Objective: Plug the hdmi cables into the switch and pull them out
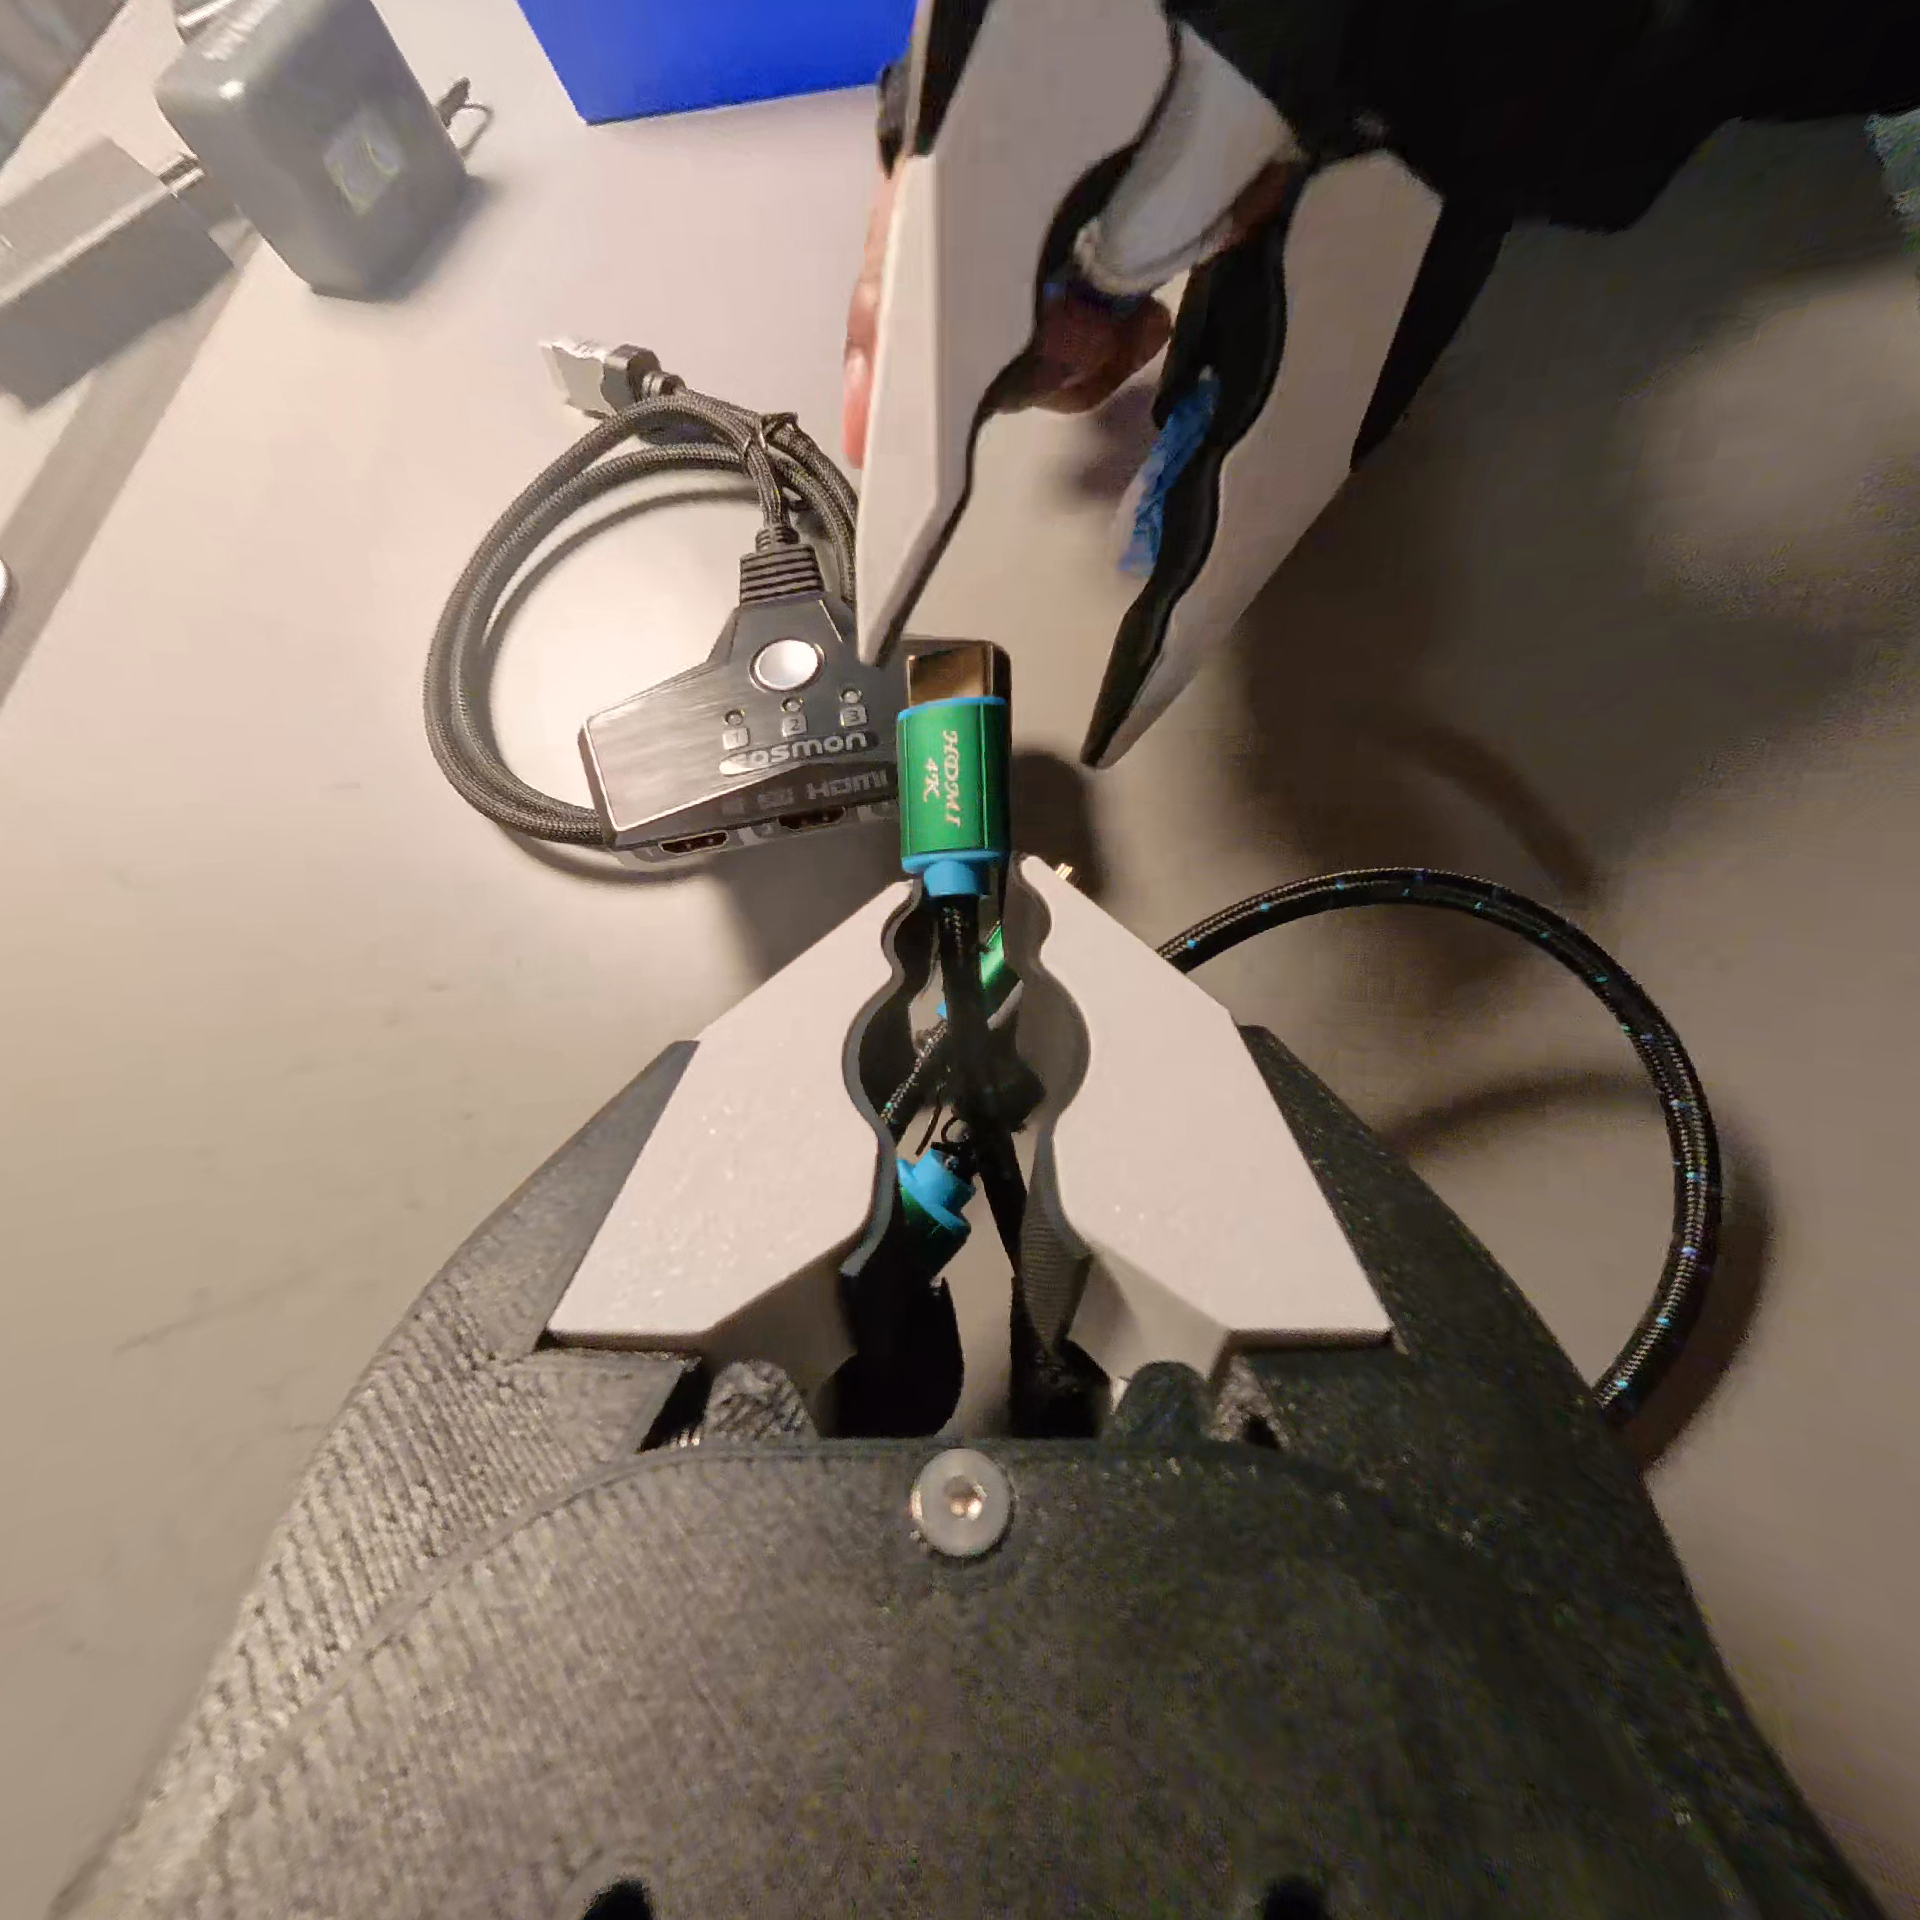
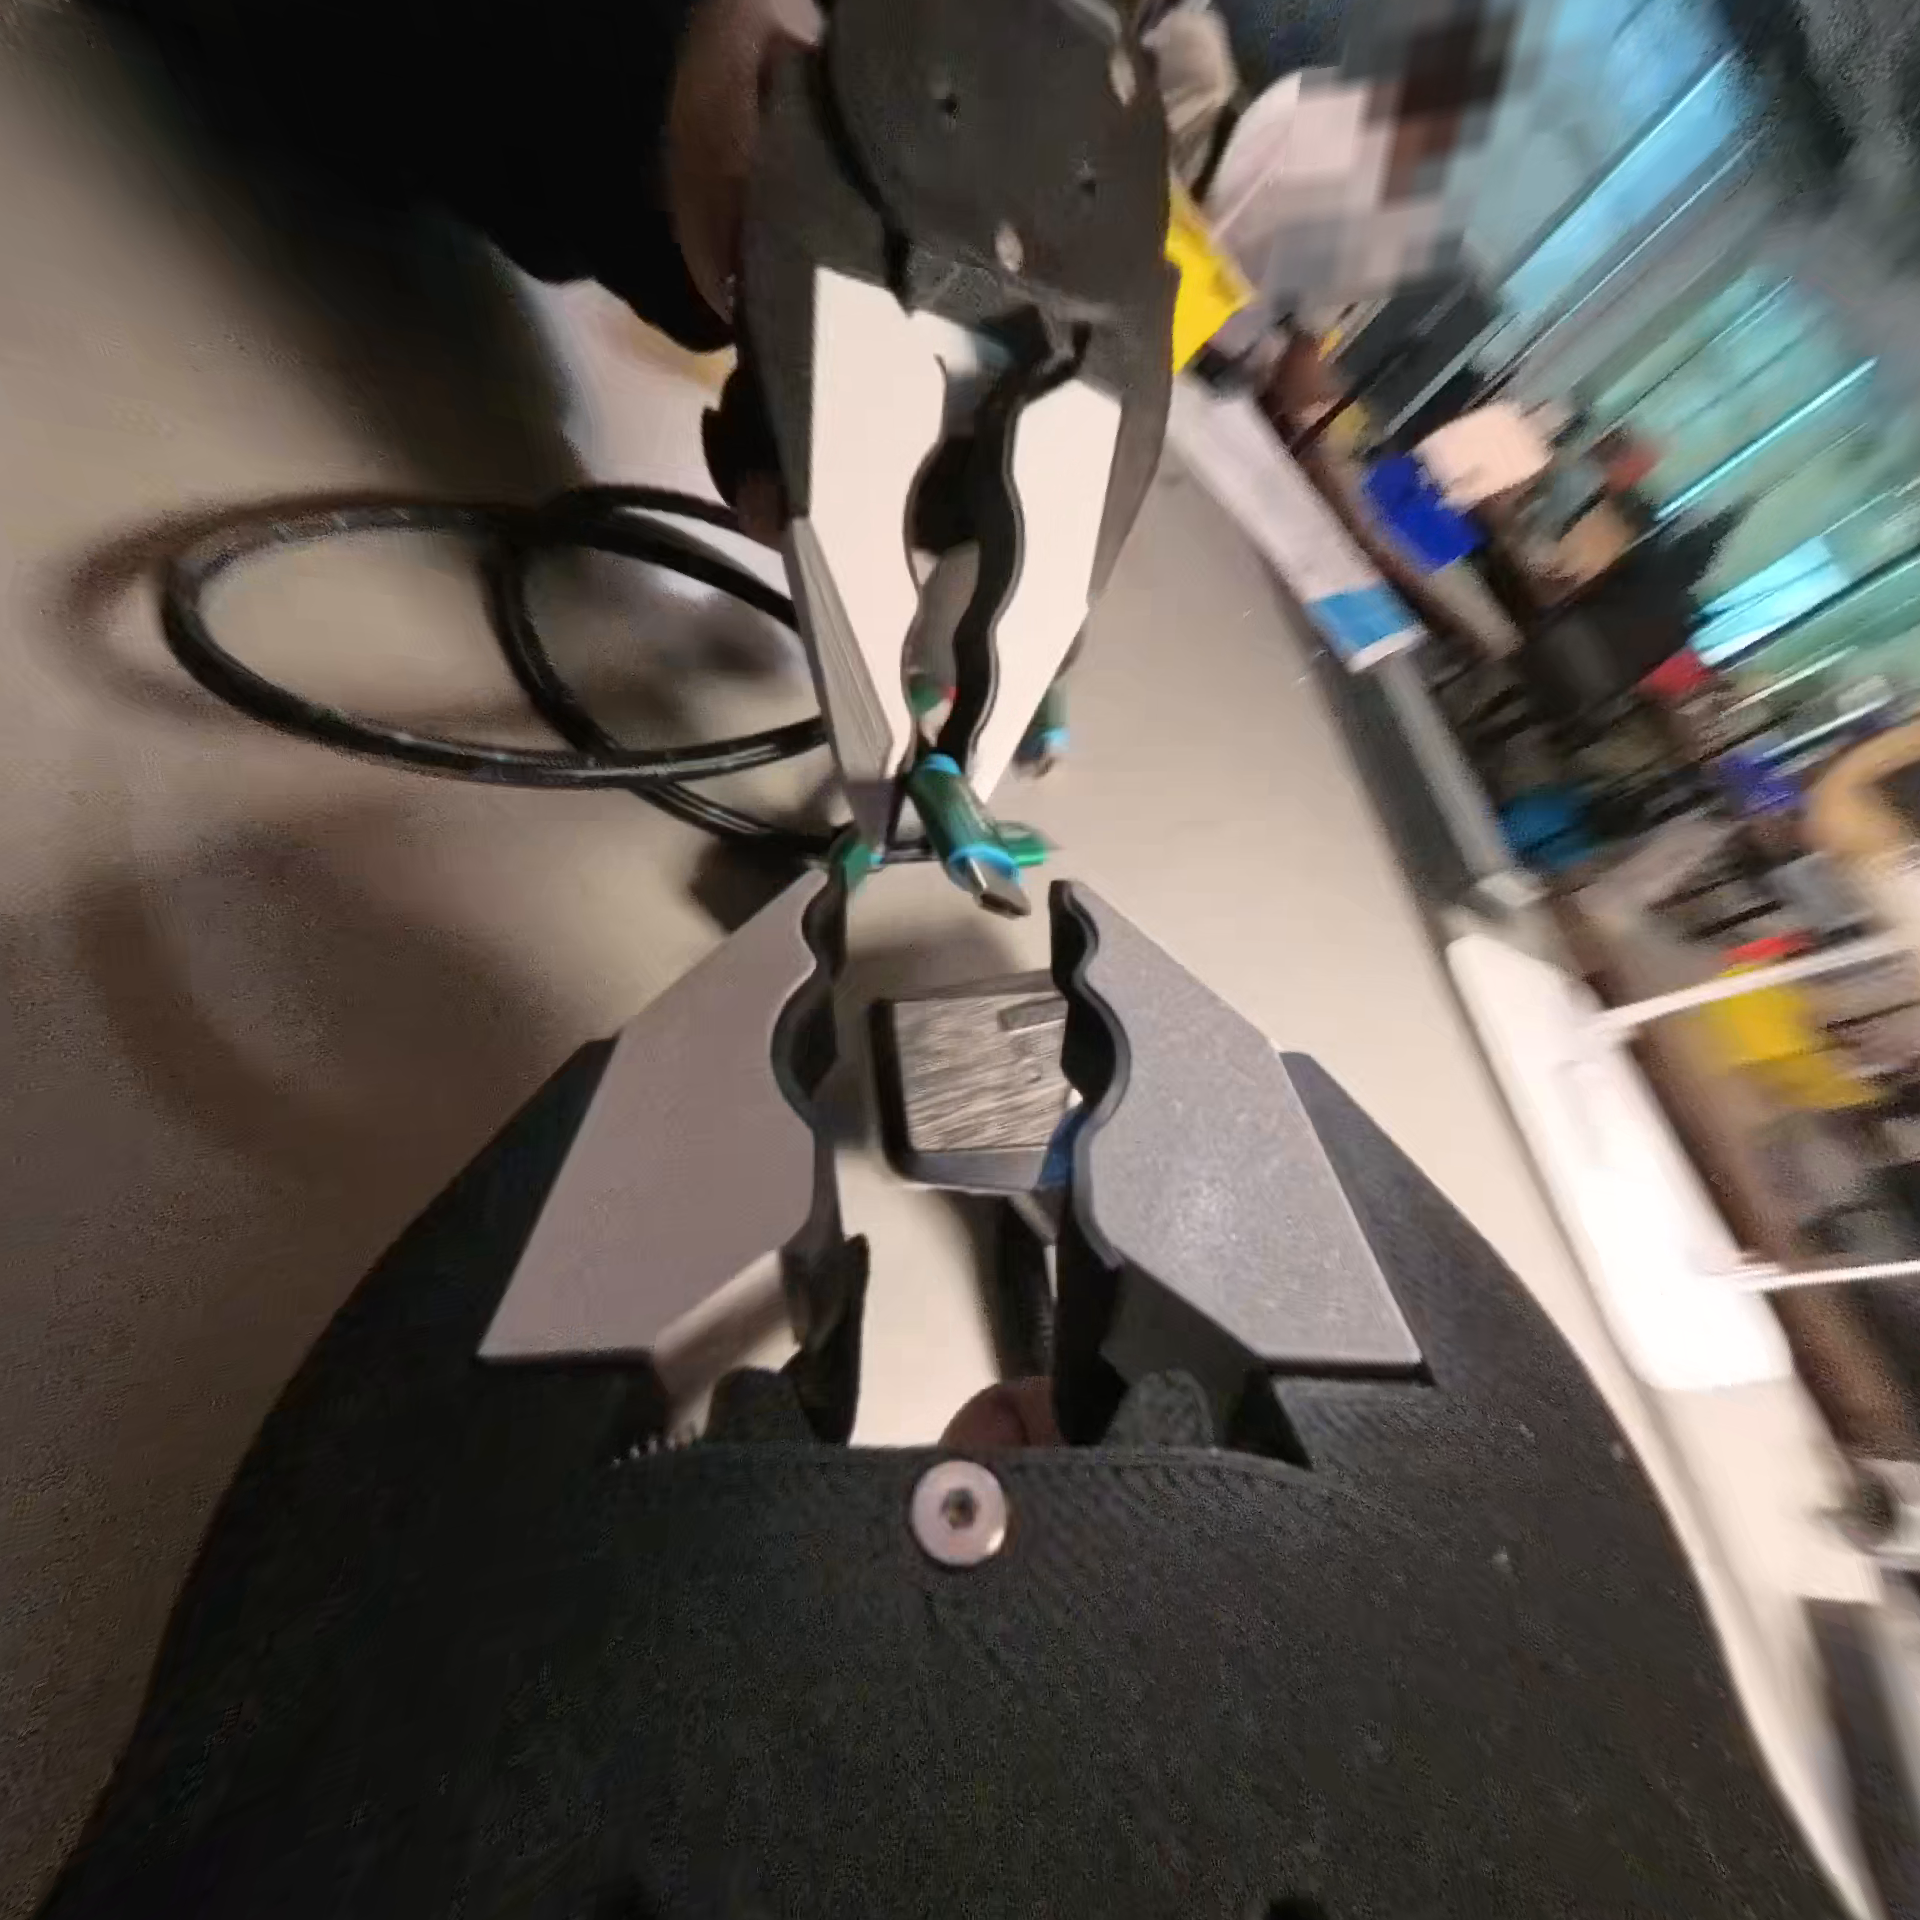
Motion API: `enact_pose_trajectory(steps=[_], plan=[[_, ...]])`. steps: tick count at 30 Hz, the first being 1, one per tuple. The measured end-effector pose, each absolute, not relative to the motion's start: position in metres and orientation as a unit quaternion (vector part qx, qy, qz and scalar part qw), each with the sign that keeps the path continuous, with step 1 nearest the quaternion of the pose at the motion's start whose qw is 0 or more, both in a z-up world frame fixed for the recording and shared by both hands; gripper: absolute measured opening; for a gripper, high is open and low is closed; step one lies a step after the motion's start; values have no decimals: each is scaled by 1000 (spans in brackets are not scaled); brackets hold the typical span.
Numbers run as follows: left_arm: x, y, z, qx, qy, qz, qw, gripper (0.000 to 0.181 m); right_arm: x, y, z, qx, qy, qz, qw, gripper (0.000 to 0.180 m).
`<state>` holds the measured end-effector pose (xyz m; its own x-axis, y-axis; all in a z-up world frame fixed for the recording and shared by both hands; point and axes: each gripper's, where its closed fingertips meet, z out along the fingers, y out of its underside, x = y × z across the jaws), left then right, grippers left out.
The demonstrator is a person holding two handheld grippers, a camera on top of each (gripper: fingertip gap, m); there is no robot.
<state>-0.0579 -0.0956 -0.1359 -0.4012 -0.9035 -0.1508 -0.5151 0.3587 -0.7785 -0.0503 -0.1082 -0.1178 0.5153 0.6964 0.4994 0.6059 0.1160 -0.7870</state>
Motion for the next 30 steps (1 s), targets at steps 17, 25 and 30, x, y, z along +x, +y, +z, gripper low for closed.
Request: enact_pose_trajectory(steps=[17, 25, 30], plan=[[-66, -116, -156, -420, 819, -267, 284, 27, -63, -115, -138, -717, -472, 110, 501, 20], [-76, -120, -137, -387, 794, -396, 251, 61, -78, -130, -115, -565, -574, -3, 592, 16], [-86, -131, -125, -371, 773, -478, 193, 52, -91, -137, -114, -521, -600, -23, 606, 15]])
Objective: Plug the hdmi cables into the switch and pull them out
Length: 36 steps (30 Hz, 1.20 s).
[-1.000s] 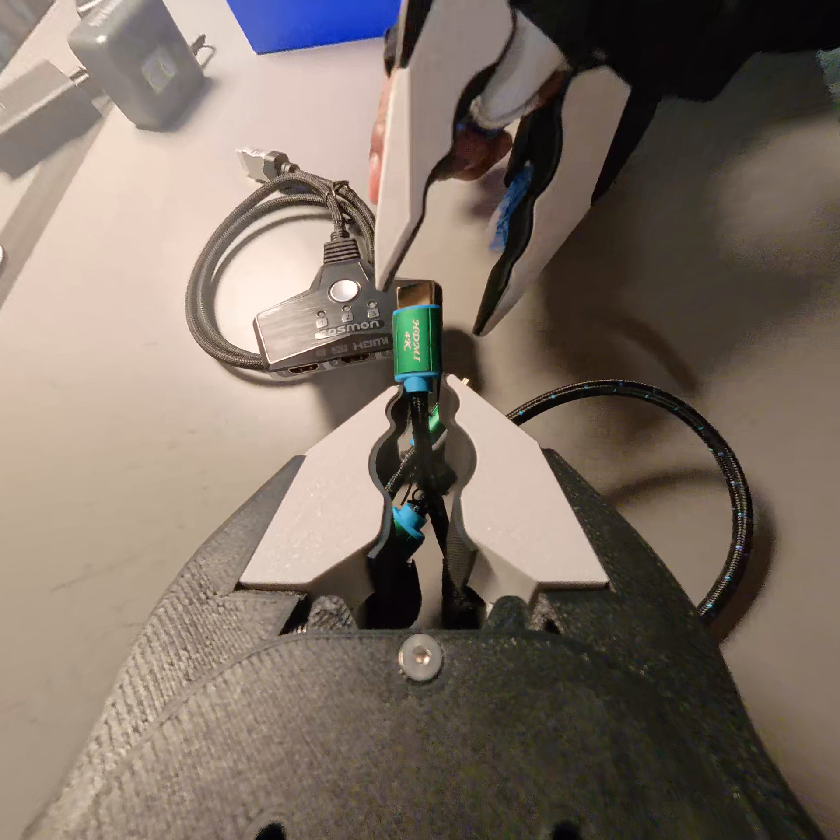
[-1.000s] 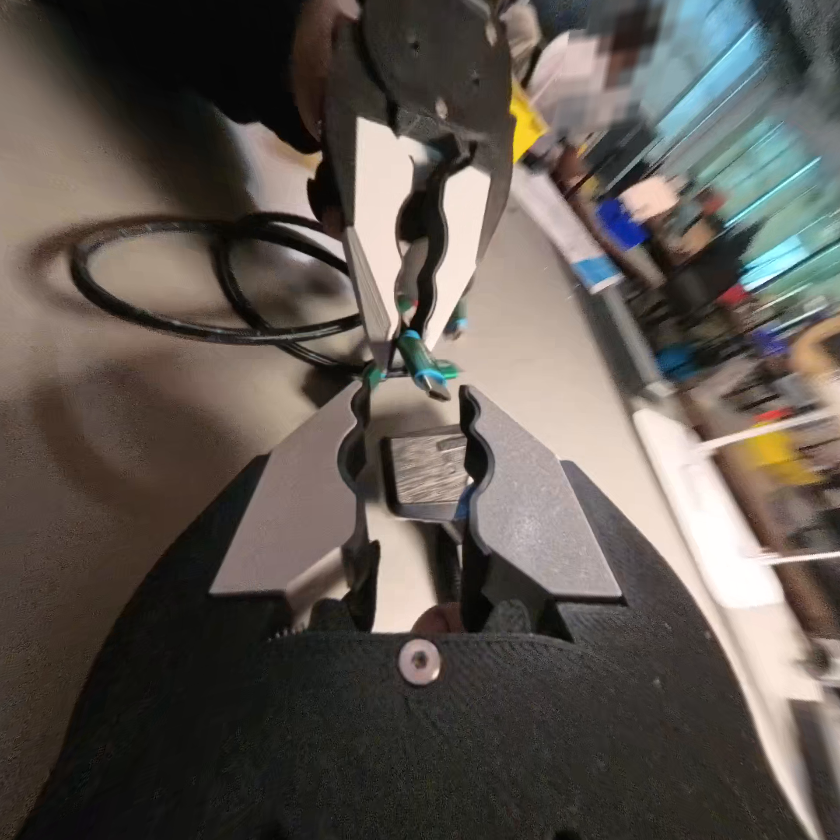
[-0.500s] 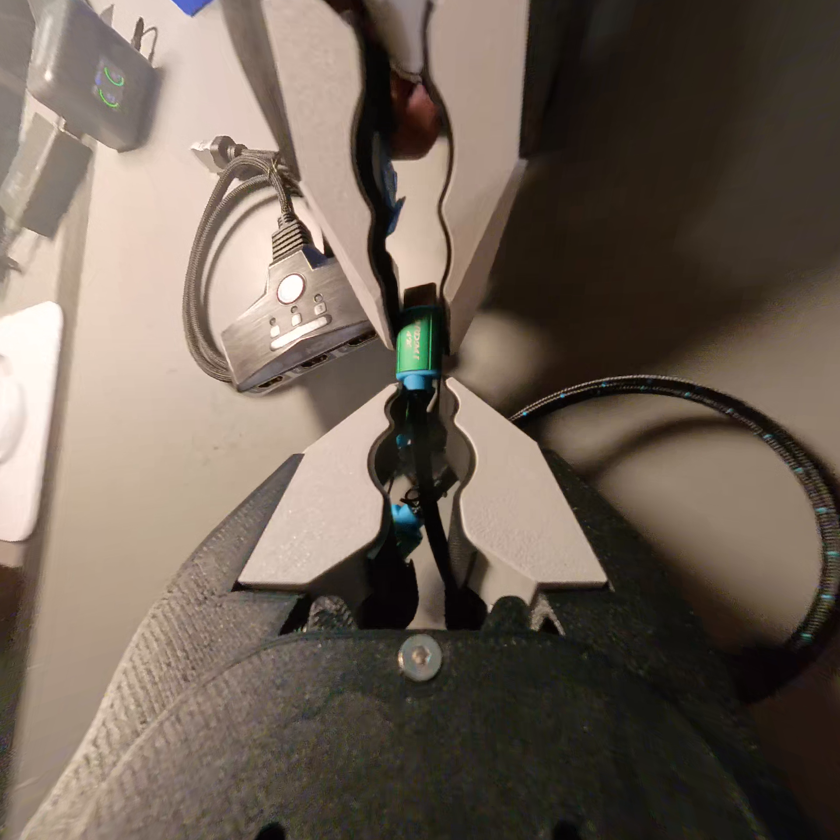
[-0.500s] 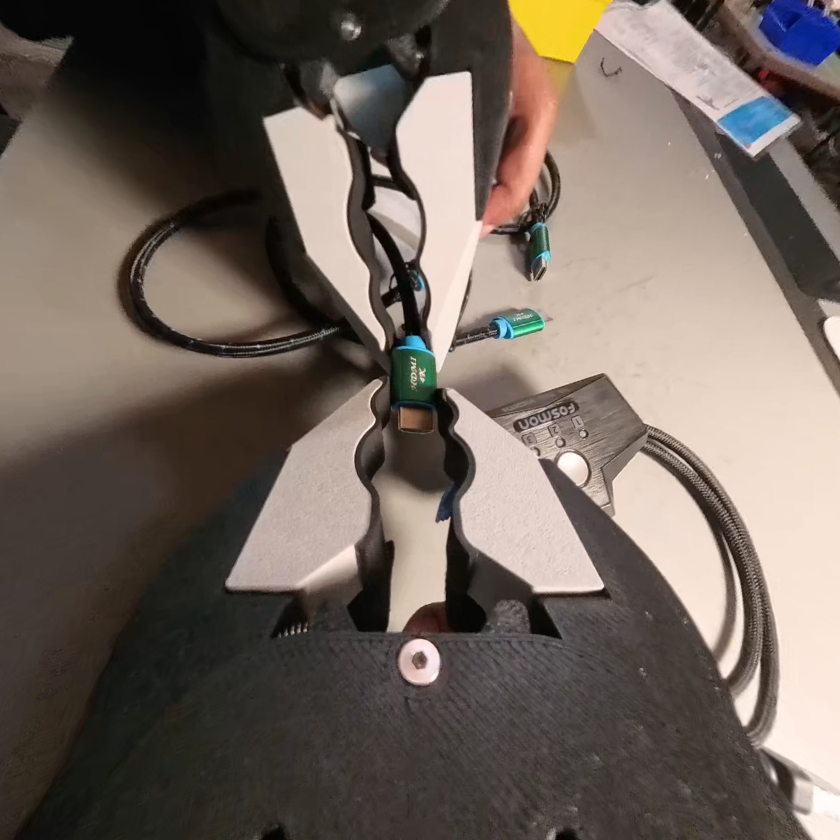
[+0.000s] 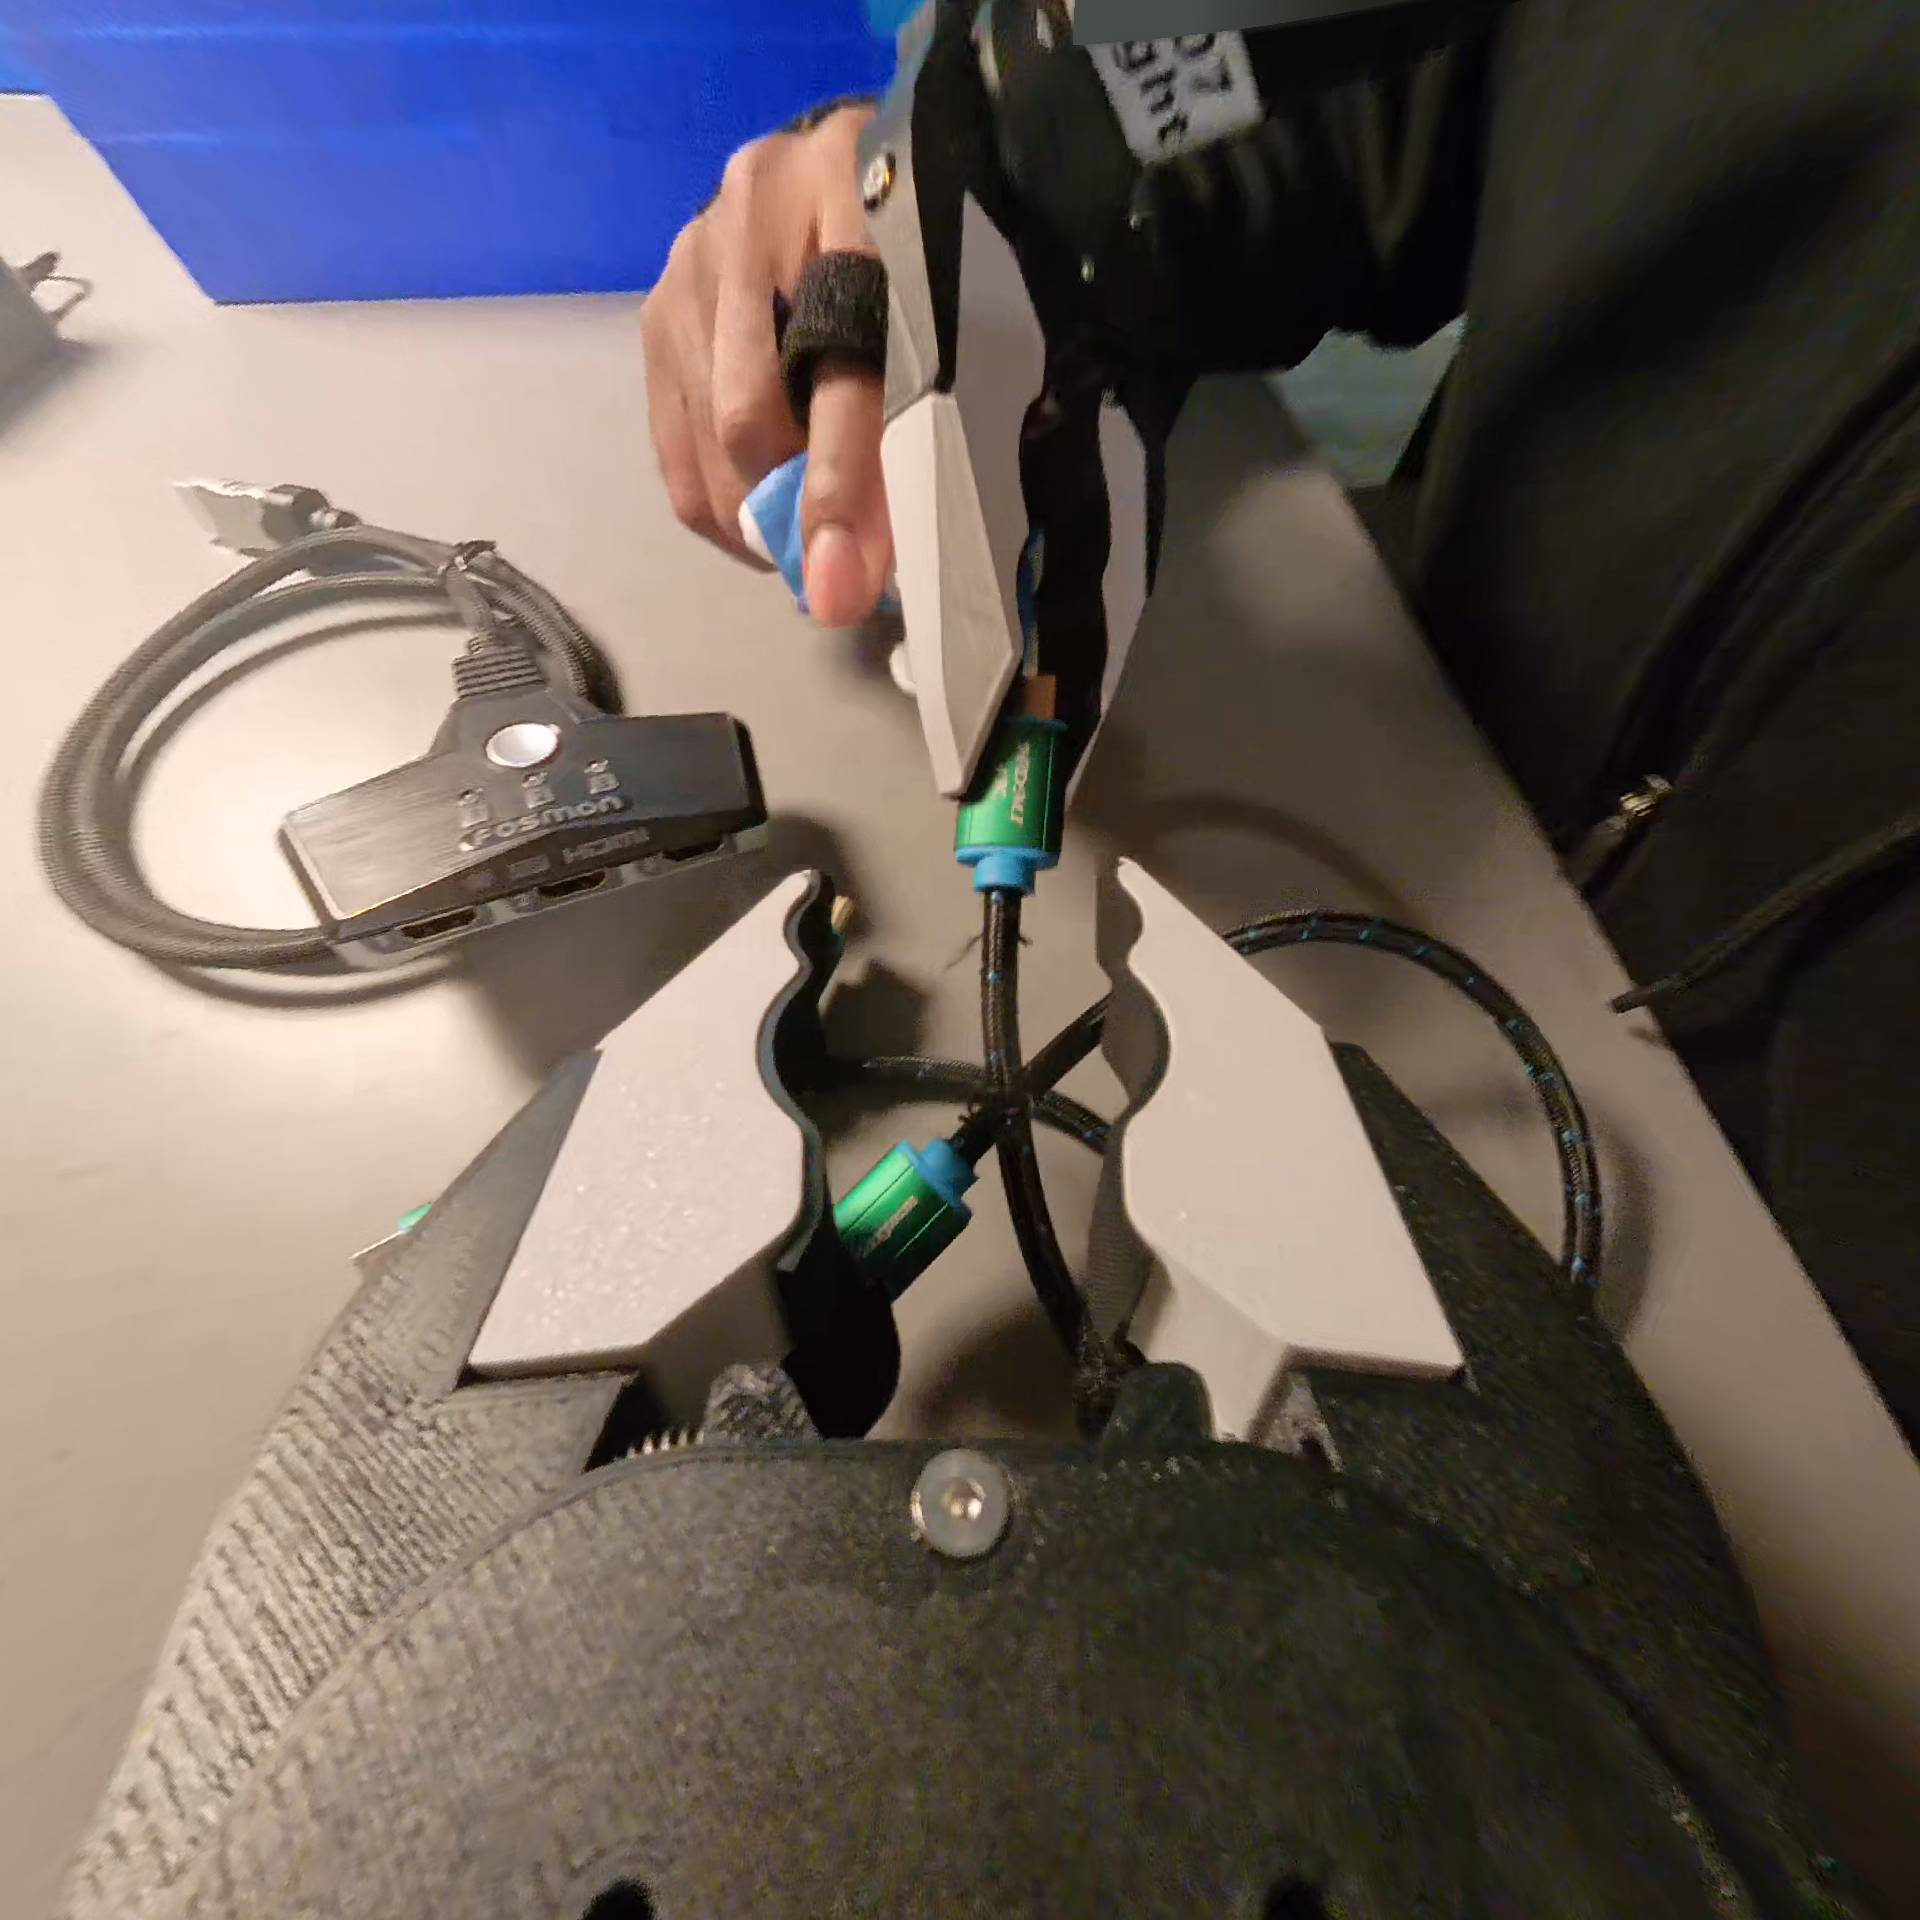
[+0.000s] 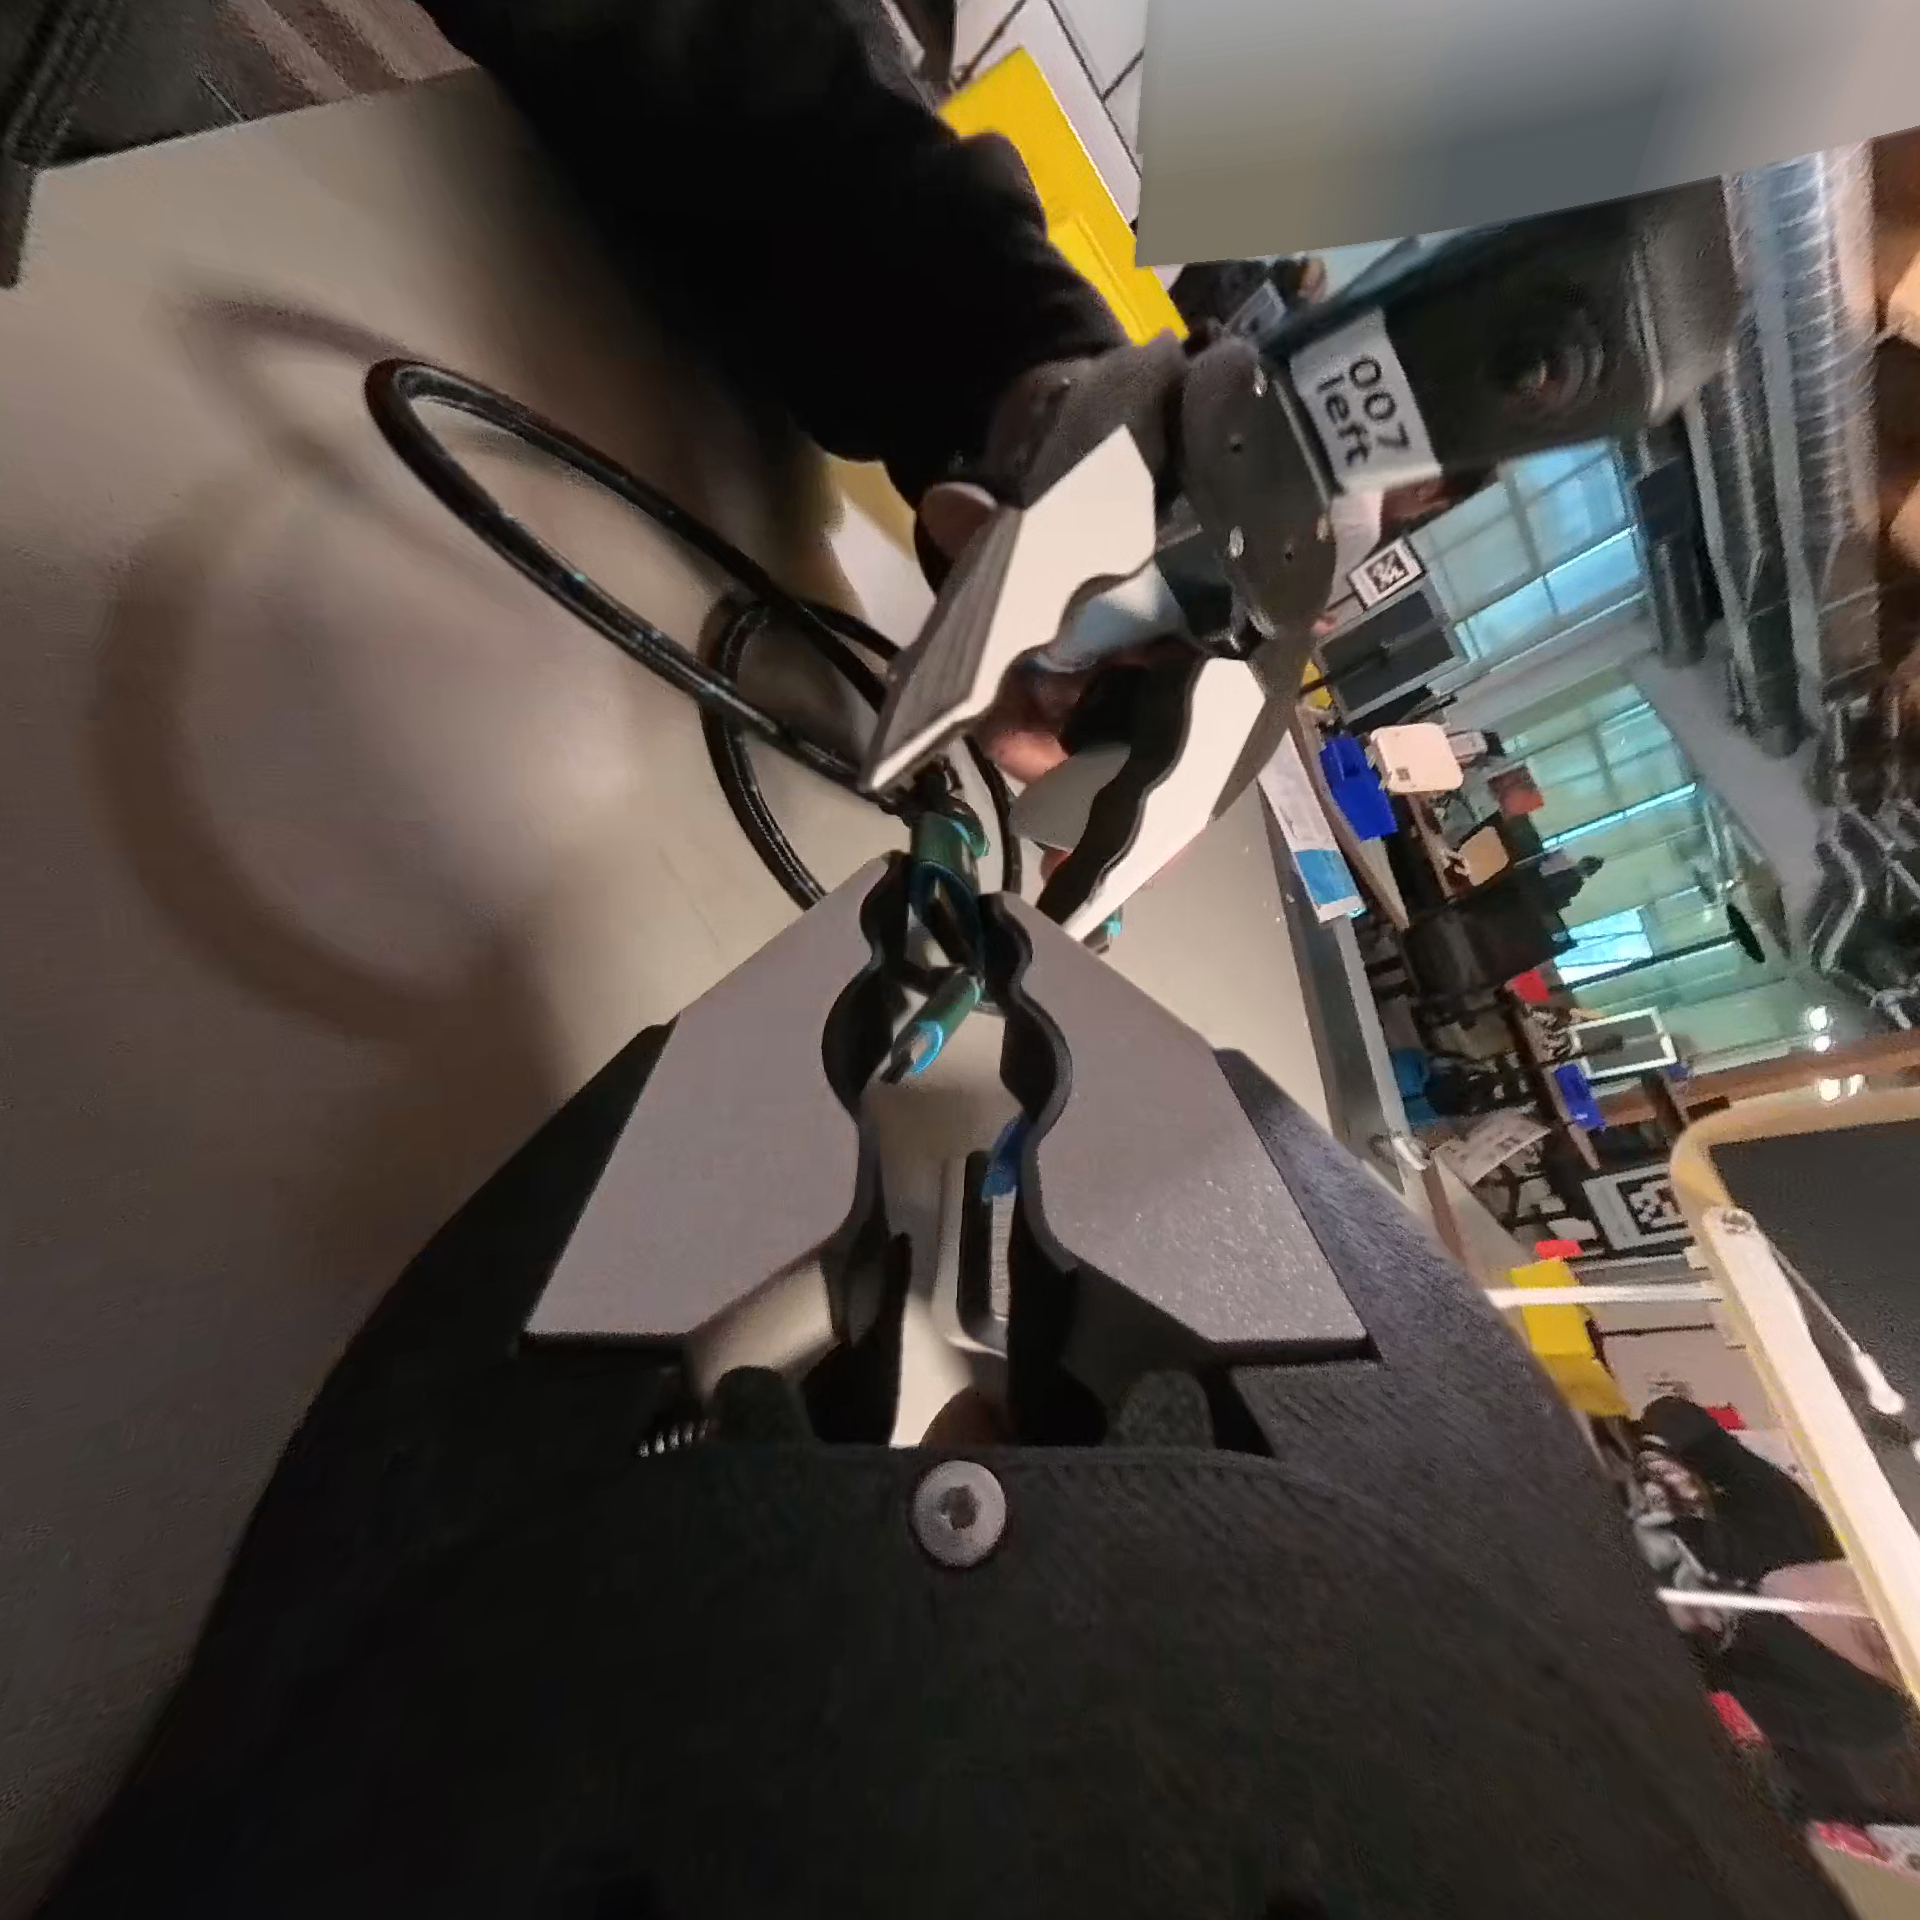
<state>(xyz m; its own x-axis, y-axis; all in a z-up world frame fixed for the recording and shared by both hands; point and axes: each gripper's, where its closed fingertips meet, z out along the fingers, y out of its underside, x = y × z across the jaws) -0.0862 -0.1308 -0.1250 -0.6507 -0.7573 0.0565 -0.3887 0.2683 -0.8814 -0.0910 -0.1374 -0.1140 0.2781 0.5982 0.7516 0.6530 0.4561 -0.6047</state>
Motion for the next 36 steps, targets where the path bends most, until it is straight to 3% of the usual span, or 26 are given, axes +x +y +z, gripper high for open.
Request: enact_pose_trajectory(steps=[6, 22, 27, 33, 36], plan=[[-88, -137, -130, -368, 773, -491, 161, 17, -86, -131, -115, -520, -596, -41, 610, 15], [-77, -120, -125, -405, 762, -455, 219, 8, -65, -119, -118, -590, -545, 11, 596, 18], [-72, -101, -134, -420, 785, -352, 287, 6, -55, -113, -122, -685, -479, 96, 540, 49], [-74, -91, -146, -415, 821, -223, 322, 6, -46, -106, -115, -718, -432, 123, 532, 51], [-73, -94, -149, -406, 829, -205, 326, 6, -52, -105, -119, -711, -448, 99, 533, 40]])
